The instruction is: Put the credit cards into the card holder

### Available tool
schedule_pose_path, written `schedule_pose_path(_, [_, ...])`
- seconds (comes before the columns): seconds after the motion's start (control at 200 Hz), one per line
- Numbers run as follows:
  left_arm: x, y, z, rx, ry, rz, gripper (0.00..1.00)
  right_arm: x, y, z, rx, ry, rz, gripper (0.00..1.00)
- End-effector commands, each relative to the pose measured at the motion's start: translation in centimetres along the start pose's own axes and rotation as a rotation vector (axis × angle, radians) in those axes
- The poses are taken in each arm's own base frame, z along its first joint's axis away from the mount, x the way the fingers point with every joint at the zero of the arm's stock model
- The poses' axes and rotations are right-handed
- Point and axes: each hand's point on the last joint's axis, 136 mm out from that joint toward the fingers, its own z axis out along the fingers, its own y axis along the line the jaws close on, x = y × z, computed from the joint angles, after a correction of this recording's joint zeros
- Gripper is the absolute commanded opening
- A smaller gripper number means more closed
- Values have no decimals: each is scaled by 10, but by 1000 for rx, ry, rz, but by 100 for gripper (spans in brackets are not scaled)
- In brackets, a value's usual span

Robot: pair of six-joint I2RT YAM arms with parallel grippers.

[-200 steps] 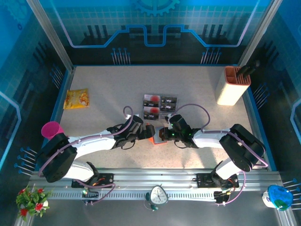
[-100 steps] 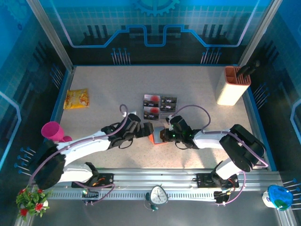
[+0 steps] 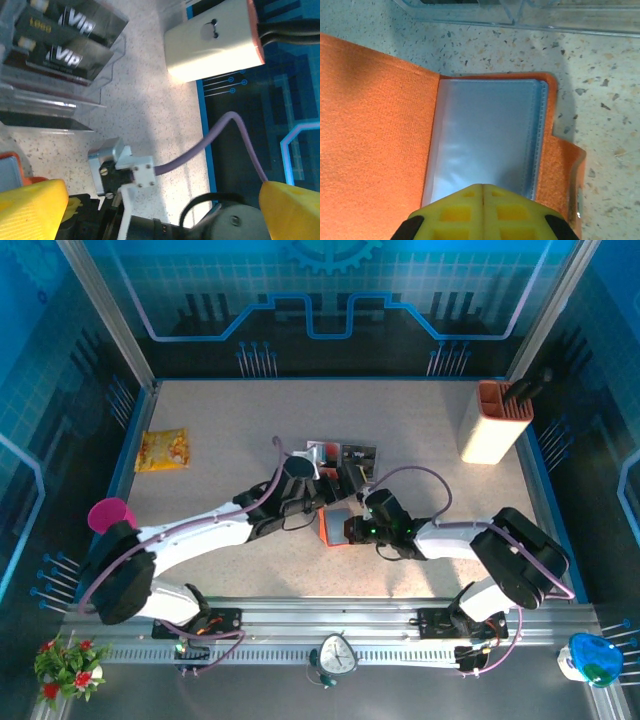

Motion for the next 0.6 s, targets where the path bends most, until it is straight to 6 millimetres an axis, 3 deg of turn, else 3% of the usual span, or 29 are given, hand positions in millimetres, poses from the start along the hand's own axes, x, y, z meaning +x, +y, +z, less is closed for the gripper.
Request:
schedule_pose_path(0.0, [9, 1, 11, 62, 17, -85, 99, -7, -8, -6, 17, -36, 18, 6])
schedule_pose_path(0.355, [30, 73, 6, -104, 10, -99, 99, -5, -13, -7, 15, -35, 28, 6])
schedule_pose_path(0.595, [42, 108, -4, -217, 38, -10, 99, -8, -10, -7, 9, -39, 25, 6])
